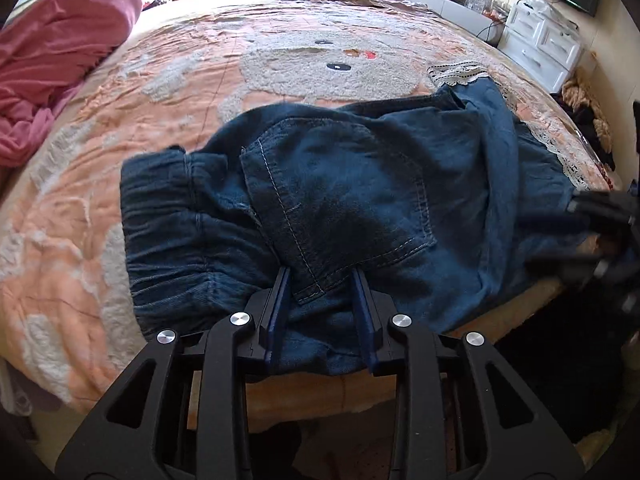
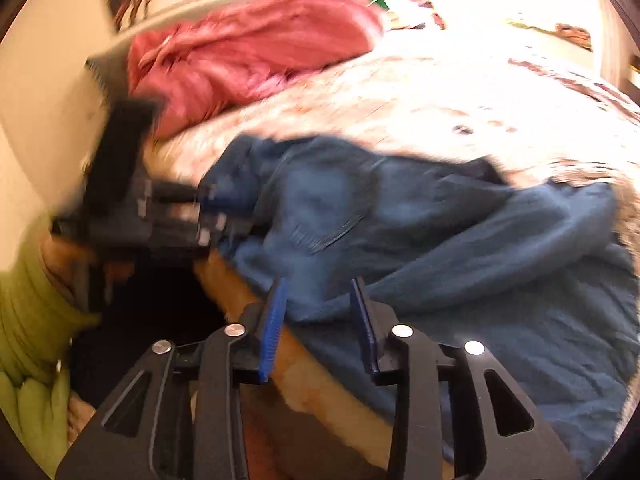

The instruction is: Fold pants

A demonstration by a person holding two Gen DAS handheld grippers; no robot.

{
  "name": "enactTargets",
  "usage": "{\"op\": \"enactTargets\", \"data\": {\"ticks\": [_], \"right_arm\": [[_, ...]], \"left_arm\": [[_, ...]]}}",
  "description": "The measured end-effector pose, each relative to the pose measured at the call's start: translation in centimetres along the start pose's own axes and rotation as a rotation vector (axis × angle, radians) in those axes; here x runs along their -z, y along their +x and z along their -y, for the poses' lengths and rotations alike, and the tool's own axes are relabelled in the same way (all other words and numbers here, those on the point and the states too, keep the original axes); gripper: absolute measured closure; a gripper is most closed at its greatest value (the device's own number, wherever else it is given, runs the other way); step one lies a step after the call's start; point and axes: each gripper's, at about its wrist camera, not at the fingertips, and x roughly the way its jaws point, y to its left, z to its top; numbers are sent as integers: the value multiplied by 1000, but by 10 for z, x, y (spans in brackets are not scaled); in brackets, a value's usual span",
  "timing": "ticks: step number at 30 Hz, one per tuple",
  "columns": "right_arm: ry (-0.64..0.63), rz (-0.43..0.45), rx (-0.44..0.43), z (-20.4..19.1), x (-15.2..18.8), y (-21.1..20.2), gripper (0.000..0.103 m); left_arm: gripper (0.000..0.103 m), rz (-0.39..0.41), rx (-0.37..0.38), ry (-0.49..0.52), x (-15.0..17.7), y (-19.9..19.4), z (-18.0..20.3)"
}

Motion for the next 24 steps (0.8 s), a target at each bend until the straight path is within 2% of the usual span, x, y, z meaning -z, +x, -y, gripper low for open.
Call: {"op": "enactTargets", "data": {"ticks": [2, 4, 6, 8, 9, 12, 13, 15, 17, 19, 21, 24], "right_arm": [[7, 42, 53, 6, -9, -6, 67], [37, 44, 67, 13, -19, 0, 64], [62, -1, 76, 20, -25, 18, 62], [71, -98, 131, 27, -20, 46, 62], [83, -119, 135, 31, -17, 55, 61], [108, -73, 107, 33, -17, 47, 62], [118, -43, 88, 34, -18, 37, 62], [135, 30, 79, 41, -16, 13, 60], [160, 83, 131, 51, -13, -9, 53], [186, 114, 191, 64, -13, -24, 53], [234, 143, 227, 77, -11, -38, 53], [277, 173, 271, 96, -12, -52, 49]], "left_arm": [[80, 5, 2, 0, 0, -3, -1], [80, 2, 3, 2, 0, 0, -2], [80, 4, 7, -2, 0, -1, -3], [80, 9, 19, -10, 0, -1, -5], [80, 16, 30, -19, 0, -2, -7], [79, 64, 61, -48, -2, -19, -8], [76, 84, 70, -53, -3, -29, -8], [64, 142, 59, -25, -4, -52, -1], [60, 185, 47, 14, -8, -69, 8], [59, 216, 60, 48, -16, -79, 21], [58, 214, 117, 73, -26, -76, 34], [58, 154, 205, 114, -41, -50, 59]]}}
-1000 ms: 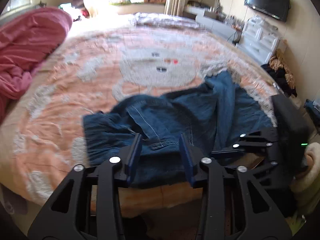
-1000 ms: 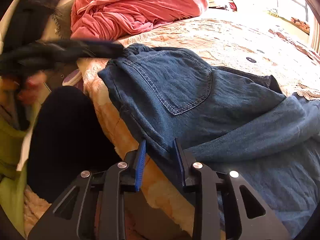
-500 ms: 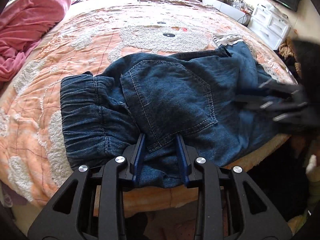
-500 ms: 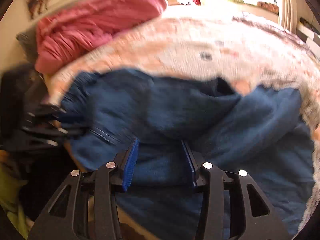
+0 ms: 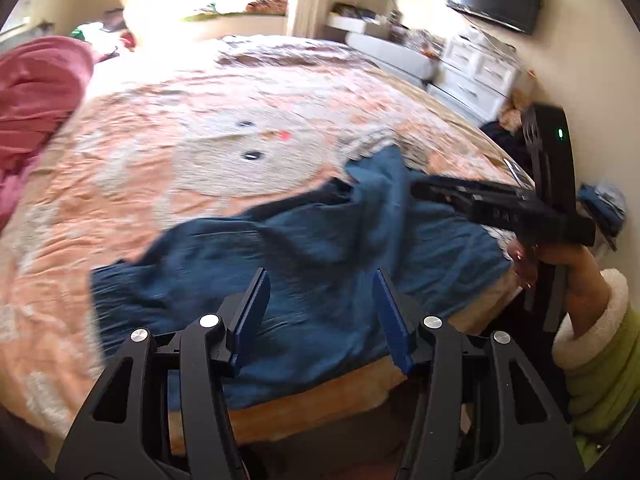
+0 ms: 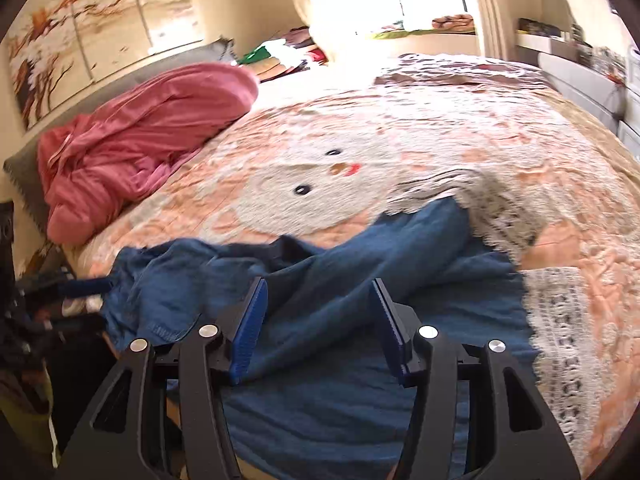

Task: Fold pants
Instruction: 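Grasp the white lace hem with the right tool while the left tool pins the denim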

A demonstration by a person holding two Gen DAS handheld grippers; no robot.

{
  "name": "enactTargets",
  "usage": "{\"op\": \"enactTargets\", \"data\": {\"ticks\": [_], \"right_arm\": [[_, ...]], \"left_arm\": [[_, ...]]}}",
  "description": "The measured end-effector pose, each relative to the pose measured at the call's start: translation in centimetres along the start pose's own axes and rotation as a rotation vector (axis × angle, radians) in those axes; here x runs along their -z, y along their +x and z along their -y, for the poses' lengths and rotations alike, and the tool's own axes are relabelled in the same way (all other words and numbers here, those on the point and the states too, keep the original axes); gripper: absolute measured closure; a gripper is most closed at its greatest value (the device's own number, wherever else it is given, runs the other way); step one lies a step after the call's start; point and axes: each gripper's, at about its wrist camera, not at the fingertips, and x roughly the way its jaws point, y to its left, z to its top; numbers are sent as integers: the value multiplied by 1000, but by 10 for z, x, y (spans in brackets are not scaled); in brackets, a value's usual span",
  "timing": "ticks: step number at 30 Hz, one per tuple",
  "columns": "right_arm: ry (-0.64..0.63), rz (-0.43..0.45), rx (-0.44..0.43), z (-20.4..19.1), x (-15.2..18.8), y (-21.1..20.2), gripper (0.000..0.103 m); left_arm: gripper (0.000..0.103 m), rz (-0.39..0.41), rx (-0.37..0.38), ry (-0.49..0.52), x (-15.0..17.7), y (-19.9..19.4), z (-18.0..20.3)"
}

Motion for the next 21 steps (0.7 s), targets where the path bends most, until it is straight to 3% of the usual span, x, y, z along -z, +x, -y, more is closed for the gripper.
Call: {"op": "enactTargets", "data": {"ticks": [6, 10, 14, 18, 21], "right_arm": [[35, 42, 54, 26, -11, -8, 43], [40, 28, 65, 32, -24, 2, 42], [-38, -5, 103, 20, -47, 26, 42], [-76, -100, 151, 16, -69, 74, 42], [-104, -183, 201, 13, -81, 115, 42]], "left_arm": [[62, -143, 154, 61, -23, 64, 29], [71, -180, 141, 49, -24, 90, 31], [77, -193, 154, 18, -12, 102, 24], [85, -192, 129, 52, -9, 115, 28], [86, -183, 157, 54, -11, 117, 27]]}}
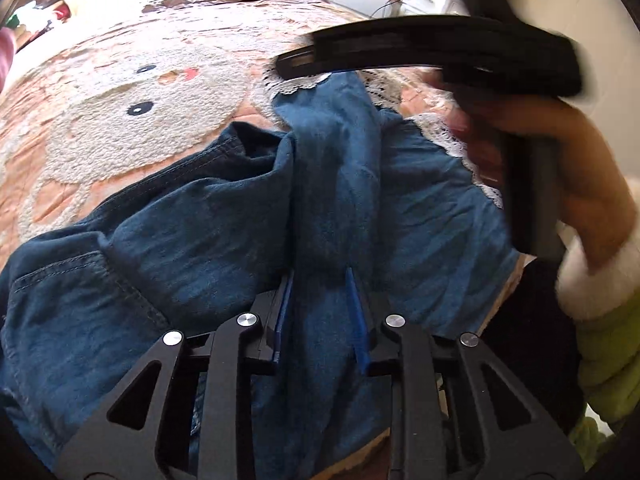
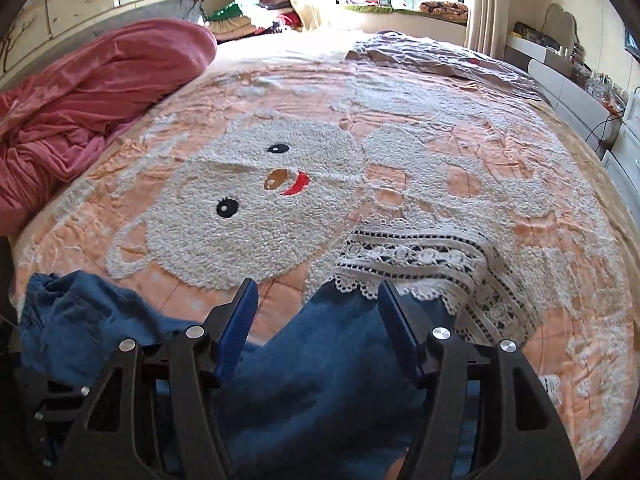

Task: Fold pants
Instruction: 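Grasp the white lace hem with the right tool while the left tool pins the denim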

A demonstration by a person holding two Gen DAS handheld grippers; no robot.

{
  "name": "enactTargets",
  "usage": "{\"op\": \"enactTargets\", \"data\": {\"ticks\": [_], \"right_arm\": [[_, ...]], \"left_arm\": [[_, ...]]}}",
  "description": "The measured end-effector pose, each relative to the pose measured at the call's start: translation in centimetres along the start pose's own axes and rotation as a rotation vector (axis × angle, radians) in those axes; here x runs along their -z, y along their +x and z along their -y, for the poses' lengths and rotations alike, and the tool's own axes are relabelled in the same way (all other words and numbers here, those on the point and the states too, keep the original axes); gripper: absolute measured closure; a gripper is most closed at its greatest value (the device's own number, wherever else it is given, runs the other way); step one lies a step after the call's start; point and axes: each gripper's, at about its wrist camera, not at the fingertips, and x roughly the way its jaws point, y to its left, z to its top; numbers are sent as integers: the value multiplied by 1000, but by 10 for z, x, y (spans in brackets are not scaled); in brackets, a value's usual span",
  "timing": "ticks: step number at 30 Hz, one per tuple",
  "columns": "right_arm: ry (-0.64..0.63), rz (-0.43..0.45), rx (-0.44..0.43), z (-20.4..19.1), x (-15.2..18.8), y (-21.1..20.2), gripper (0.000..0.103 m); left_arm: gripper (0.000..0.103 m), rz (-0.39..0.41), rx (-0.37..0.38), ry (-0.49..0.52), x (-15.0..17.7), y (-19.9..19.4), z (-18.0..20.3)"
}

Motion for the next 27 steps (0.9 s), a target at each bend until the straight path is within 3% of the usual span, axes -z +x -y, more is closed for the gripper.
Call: {"op": "enactTargets", "data": {"ticks": [7, 9, 10, 11, 12, 14, 18, 27], "right_arm": [[10, -164, 183, 7, -26, 74, 47], [31, -154, 168, 14, -25, 80, 69], [27, -143, 169, 16, -25, 79, 74], [28, -132, 161, 20, -23, 76, 87], [44, -115, 128, 25, -21, 70, 92], [103, -83, 68, 38, -17, 56, 94], [252, 25, -71, 65, -5, 11, 94], [308, 215, -135, 83, 6, -76, 95]], "left_arm": [[87, 8, 26, -2, -2, 4, -3], [87, 13, 35, -8, -2, 4, -5], [87, 14, 40, -15, -3, 4, -6], [87, 17, 43, -19, -4, 4, -7], [86, 23, 43, -21, -4, 3, -8], [83, 29, 44, -21, -5, 3, -8], [67, 47, 59, -27, -10, 5, -10], [65, 100, 68, -6, -14, 4, -3]]}}
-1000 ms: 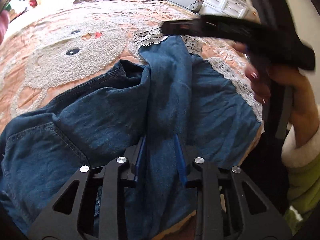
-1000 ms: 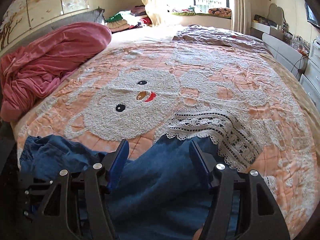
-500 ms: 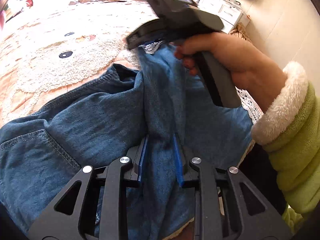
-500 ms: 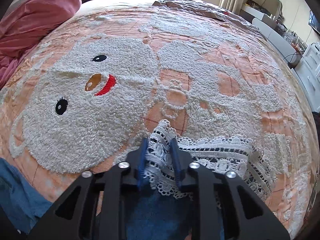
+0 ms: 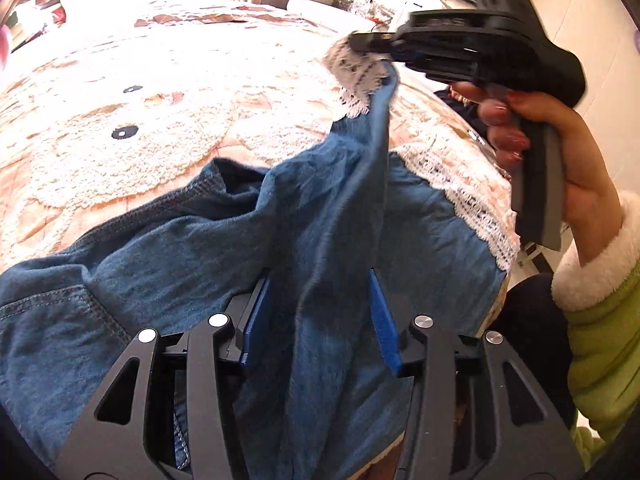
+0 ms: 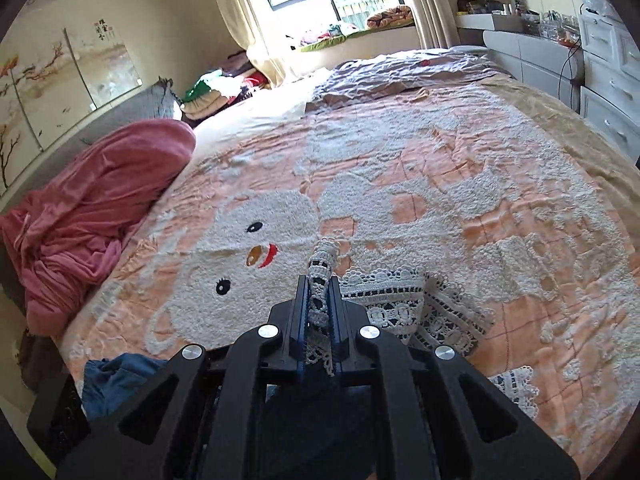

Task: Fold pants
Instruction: 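Grasp the white lace hem with the right tool while the left tool pins the denim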

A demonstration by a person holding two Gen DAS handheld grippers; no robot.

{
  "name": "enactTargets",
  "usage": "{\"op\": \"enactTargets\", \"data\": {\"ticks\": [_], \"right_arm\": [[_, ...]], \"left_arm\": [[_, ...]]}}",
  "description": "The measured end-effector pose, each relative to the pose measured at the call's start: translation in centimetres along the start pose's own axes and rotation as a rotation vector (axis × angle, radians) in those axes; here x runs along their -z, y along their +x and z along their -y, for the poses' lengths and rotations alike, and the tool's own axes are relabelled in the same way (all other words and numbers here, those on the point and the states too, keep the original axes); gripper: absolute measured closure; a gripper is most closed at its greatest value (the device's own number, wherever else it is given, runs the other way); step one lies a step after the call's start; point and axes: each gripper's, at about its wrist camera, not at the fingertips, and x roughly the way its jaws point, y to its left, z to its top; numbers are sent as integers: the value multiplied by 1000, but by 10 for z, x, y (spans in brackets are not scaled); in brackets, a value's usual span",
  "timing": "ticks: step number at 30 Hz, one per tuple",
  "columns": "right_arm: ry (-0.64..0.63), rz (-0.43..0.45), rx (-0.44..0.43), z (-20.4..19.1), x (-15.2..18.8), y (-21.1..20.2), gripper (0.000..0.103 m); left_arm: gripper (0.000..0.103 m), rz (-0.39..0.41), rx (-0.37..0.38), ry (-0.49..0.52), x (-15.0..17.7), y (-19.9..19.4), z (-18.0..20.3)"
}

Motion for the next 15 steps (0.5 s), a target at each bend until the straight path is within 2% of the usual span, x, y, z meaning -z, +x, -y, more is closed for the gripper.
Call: {"op": "enactTargets", "data": {"ticks": [1, 3, 6, 9, 12, 15], "right_arm": [[6, 14, -6, 3, -2, -7, 95], [23, 36, -12, 7, -2, -19, 95], [53, 64, -14, 15, 2, -37, 95], [111, 92, -13, 28, 16, -60, 95], [184, 114, 4, 46, 42, -87, 95], [266, 109, 23, 63, 74, -108, 95]], "left_arm": [[68, 9, 2, 6, -1, -1, 1], [101, 15, 21, 17, -3, 0, 2], [103, 11, 25, 57, -3, -3, 10], [103, 25, -3, 112, 0, -10, 18], [103, 39, -29, 143, 1, -18, 20], [103, 44, -18, 171, 4, -25, 22]]}}
